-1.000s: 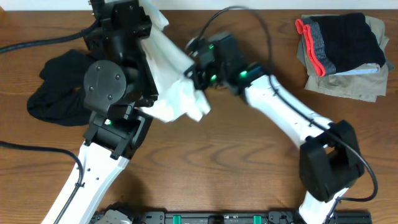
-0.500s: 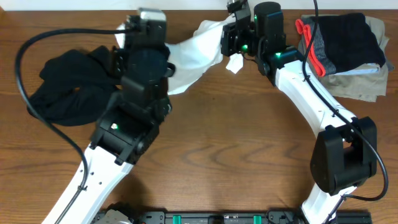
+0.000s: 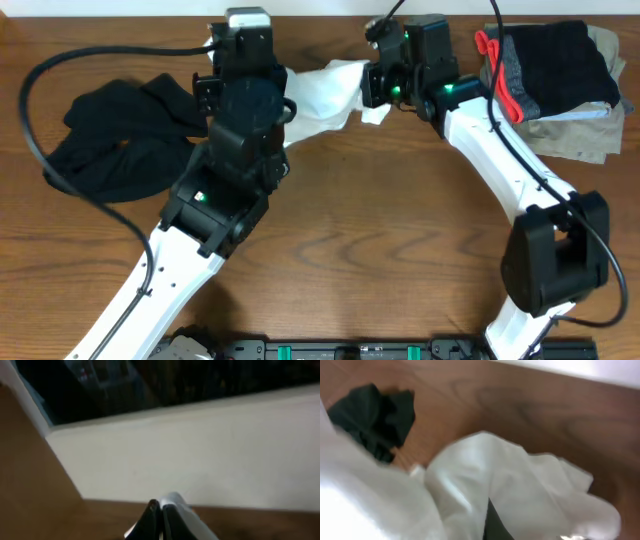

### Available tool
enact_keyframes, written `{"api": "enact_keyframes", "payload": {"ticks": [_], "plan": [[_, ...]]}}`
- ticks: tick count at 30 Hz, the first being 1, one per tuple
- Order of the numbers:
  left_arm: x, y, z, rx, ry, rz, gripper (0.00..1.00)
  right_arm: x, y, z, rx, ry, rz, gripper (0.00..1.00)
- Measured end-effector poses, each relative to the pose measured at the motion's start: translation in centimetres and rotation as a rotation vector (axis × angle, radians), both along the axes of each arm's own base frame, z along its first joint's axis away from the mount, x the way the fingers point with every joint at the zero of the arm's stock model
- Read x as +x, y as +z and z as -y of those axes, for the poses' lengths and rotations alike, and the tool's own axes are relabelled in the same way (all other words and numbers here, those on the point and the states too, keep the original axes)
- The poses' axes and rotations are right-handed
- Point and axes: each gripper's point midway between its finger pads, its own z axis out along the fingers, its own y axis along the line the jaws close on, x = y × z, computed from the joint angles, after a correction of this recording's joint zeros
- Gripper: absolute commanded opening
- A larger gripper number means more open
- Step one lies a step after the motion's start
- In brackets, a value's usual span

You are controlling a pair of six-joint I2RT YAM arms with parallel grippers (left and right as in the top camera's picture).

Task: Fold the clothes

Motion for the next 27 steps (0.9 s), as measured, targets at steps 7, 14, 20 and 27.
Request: {"api": "enact_keyframes", "payload": {"ticks": [7, 14, 20, 27], "plan": [[-5.2, 5.3, -0.4, -0.09, -0.082, 0.135, 0.06, -5.4, 7.2, 3.5, -0.032, -0.043, 0.013, 0.01], [-10.7, 8.4, -1.4, -0.161, -0.182, 0.206, 0.06, -10.5, 12.8, 6.4, -0.034, -0.085, 0.061, 0.01], [-11.7, 7.8, -1.0, -0.141, -0.219, 0.172, 0.06, -10.4, 13.3, 7.4, -0.06, -0.126, 0.083, 0.01], [-8.3, 2.1, 1.5, 0.007, -0.143, -0.021, 0.06, -7.0, 8.7, 7.0, -0.111, -0.147, 0.006, 0.01]]}}
